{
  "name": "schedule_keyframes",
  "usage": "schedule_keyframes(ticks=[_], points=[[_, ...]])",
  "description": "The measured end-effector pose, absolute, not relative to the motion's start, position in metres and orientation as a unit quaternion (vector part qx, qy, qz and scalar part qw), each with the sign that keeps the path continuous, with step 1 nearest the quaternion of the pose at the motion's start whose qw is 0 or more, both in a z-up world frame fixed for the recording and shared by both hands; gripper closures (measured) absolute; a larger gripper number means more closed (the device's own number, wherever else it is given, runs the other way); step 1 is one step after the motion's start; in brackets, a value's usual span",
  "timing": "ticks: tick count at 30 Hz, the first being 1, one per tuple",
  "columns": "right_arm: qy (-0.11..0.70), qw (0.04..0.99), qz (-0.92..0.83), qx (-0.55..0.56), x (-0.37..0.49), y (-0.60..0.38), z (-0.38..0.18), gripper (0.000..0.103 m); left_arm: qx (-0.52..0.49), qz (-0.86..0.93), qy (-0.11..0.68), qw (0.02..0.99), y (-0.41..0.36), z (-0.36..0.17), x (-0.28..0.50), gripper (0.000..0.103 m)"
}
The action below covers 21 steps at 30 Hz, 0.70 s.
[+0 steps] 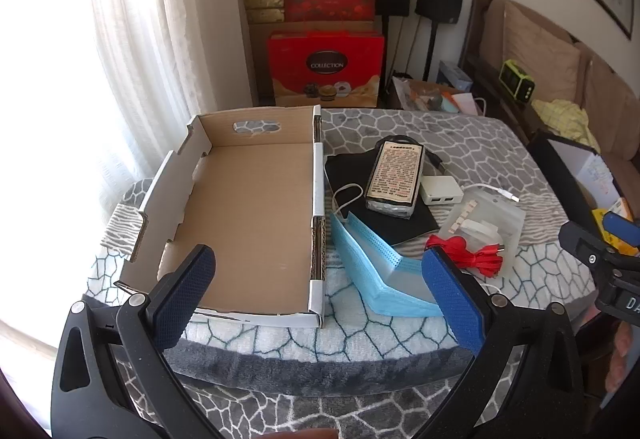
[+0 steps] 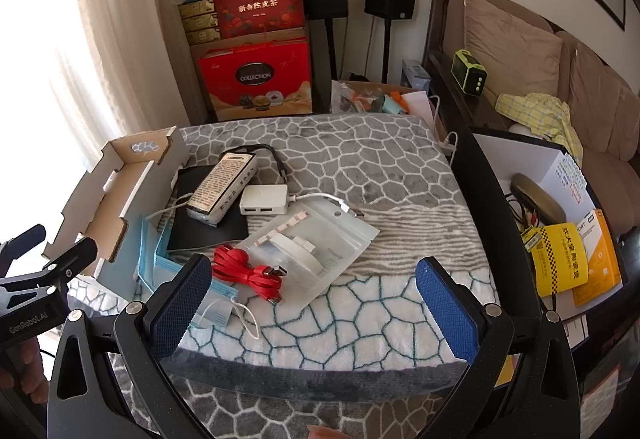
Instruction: Organize objects
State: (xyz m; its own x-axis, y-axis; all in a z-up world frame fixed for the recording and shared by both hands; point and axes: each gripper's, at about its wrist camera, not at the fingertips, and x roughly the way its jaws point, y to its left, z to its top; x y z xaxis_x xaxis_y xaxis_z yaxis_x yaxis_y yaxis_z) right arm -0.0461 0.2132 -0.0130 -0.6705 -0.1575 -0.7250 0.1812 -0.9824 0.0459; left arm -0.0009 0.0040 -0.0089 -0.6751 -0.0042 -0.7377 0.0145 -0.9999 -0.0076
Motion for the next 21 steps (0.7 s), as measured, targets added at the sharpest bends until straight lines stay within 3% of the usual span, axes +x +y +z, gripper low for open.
schedule_keyframes(ticks=[21], points=[[0.024,0.103,-0.911,0.398,-0.046,0.202,-0.011,0.0,0.408,-0.913,0.008,0.013,-0.006,-0.011,-0.003,0.0]])
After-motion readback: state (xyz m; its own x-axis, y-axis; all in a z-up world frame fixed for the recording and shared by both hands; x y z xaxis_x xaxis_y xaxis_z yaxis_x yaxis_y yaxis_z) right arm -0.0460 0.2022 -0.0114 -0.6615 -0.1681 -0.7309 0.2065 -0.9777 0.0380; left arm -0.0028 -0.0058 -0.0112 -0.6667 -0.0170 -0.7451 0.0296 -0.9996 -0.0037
